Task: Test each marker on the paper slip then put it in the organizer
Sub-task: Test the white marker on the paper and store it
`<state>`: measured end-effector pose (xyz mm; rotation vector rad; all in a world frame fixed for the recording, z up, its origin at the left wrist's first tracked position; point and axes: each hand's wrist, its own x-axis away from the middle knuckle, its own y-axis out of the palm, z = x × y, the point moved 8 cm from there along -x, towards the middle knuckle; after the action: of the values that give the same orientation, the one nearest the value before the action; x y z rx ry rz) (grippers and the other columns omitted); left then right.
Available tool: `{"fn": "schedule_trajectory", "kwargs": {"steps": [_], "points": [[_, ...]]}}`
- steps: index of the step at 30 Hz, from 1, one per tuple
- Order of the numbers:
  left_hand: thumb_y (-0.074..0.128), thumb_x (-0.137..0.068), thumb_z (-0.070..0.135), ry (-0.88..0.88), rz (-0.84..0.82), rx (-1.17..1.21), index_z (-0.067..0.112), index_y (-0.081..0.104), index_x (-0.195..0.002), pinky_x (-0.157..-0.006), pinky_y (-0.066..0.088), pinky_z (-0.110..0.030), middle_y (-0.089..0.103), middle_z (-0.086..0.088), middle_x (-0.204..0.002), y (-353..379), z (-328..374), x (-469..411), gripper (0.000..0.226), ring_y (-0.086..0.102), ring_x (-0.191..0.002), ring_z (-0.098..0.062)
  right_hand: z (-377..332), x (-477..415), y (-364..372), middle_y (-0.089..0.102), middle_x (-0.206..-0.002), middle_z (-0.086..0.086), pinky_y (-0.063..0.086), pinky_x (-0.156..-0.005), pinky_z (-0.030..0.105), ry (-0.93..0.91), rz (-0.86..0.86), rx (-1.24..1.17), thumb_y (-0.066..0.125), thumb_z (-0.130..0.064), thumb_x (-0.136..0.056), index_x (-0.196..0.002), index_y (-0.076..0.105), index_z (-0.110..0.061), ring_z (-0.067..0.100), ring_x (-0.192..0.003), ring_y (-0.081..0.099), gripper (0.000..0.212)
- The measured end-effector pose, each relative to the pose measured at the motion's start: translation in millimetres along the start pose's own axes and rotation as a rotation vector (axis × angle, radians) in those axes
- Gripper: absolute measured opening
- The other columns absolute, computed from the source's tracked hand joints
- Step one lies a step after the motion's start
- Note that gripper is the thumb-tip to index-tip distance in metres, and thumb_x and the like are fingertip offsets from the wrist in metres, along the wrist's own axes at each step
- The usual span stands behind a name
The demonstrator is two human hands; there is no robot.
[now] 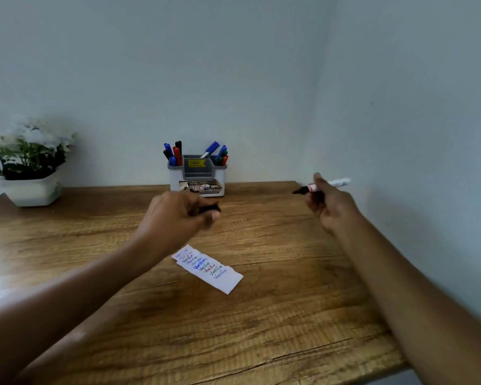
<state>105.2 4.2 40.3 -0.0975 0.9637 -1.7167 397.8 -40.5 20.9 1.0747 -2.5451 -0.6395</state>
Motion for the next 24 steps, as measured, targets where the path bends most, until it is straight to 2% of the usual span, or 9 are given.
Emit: {"fn": "schedule_trajectory", "kwargs": {"steps": [2, 3, 6, 8, 12, 16, 18, 20, 24], "points": [[0.073, -0.08, 0.034, -0.004, 0.007, 0.185, 0.024, 0.071, -0.1, -0.075, 0.058, -0.026, 0.075, 0.008, -0.075, -2, 4, -5, 0.022, 0.07, -0.074, -0.002, 16, 12, 22, 0.061, -0.059, 0.004, 0.053, -0.043, 0.018, 0.047, -0.159, 0.07, 0.069, -0.016, -0.083, -0.074, 0.057, -0.005, 0.007, -0.044, 0.058, 0.018], [0.072, -0.08, 0.035, 0.022, -0.019, 0.188, 0.025, 0.071, -0.1, -0.074, 0.058, -0.025, 0.075, 0.009, -0.076, 1, 7, -4, 0.022, 0.07, -0.073, 0.0, 23, 20, 36, 0.061, -0.056, 0.003, 0.052, -0.043, 0.018, 0.047, -0.225, 0.092, 0.069, -0.015, -0.082, -0.075, 0.058, -0.006, 0.007, -0.044, 0.058, 0.017], [0.067, -0.077, 0.047, 0.184, -0.127, 0.017, 0.036, 0.069, -0.099, -0.068, 0.057, -0.024, 0.073, 0.015, -0.081, 7, 13, 11, 0.025, 0.068, -0.077, -0.001, 38, 35, 61, 0.064, -0.06, 0.004, 0.054, -0.046, 0.019, 0.057, -0.358, 0.147, 0.07, -0.01, -0.081, -0.081, 0.062, -0.004, 0.008, -0.049, 0.062, 0.011], [0.063, -0.079, 0.056, 0.36, -0.177, -0.033, 0.035, 0.07, -0.101, -0.065, 0.055, -0.021, 0.072, 0.018, -0.088, 2, 21, 25, 0.031, 0.067, -0.081, 0.001, 41, 42, 58, 0.066, -0.065, 0.005, 0.055, -0.05, 0.02, 0.053, -0.4, 0.185, 0.069, -0.006, -0.081, -0.081, 0.064, -0.002, 0.01, -0.053, 0.064, 0.006], [0.053, -0.089, 0.052, 0.628, -0.323, -0.202, 0.032, 0.068, -0.111, -0.06, 0.05, -0.006, 0.071, 0.02, -0.102, -3, 19, 53, 0.034, 0.066, -0.085, 0.008, 48, 69, 55, 0.067, -0.064, 0.006, 0.058, -0.054, 0.021, 0.069, -0.5, 0.209, 0.063, 0.001, -0.083, -0.078, 0.067, -0.003, 0.012, -0.054, 0.066, 0.008], [0.045, -0.092, 0.06, 0.585, -0.431, -0.417, 0.047, 0.056, -0.121, -0.075, 0.056, -0.029, 0.067, 0.024, -0.107, 8, -20, 62, 0.034, 0.063, -0.097, 0.005, 68, 107, 58, 0.069, -0.071, 0.003, 0.059, -0.062, 0.022, 0.09, -0.678, 0.358, 0.062, 0.008, -0.08, -0.082, 0.066, -0.006, 0.011, -0.062, 0.066, 0.014], [0.046, -0.093, 0.057, 0.61, -0.459, -0.408, 0.044, 0.056, -0.123, -0.078, 0.056, -0.033, 0.067, 0.021, -0.111, 14, -23, 65, 0.034, 0.063, -0.102, 0.001, 78, 120, 59, 0.068, -0.071, 0.002, 0.058, -0.063, 0.023, 0.091, -0.741, 0.478, 0.062, 0.01, -0.079, -0.081, 0.063, -0.008, 0.011, -0.063, 0.065, 0.018], [0.044, -0.094, 0.055, 0.653, -0.477, -0.371, 0.04, 0.057, -0.123, -0.083, 0.056, -0.037, 0.067, 0.019, -0.115, 17, -20, 68, 0.035, 0.063, -0.107, -0.002, 84, 125, 61, 0.064, -0.069, 0.004, 0.056, -0.058, 0.022, 0.074, -0.773, 0.557, 0.063, 0.011, -0.077, -0.076, 0.059, -0.007, 0.011, -0.06, 0.062, 0.019], [0.051, -0.094, 0.047, 0.692, -0.503, -0.244, 0.034, 0.059, -0.124, -0.088, 0.054, -0.038, 0.066, 0.016, -0.121, 18, -15, 70, 0.033, 0.06, -0.116, -0.005, 92, 124, 62, 0.061, -0.056, 0.001, 0.052, -0.048, 0.024, 0.037, -0.803, 0.666, 0.063, -0.006, -0.063, -0.065, 0.053, -0.008, 0.01, -0.052, 0.056, 0.011]]}}
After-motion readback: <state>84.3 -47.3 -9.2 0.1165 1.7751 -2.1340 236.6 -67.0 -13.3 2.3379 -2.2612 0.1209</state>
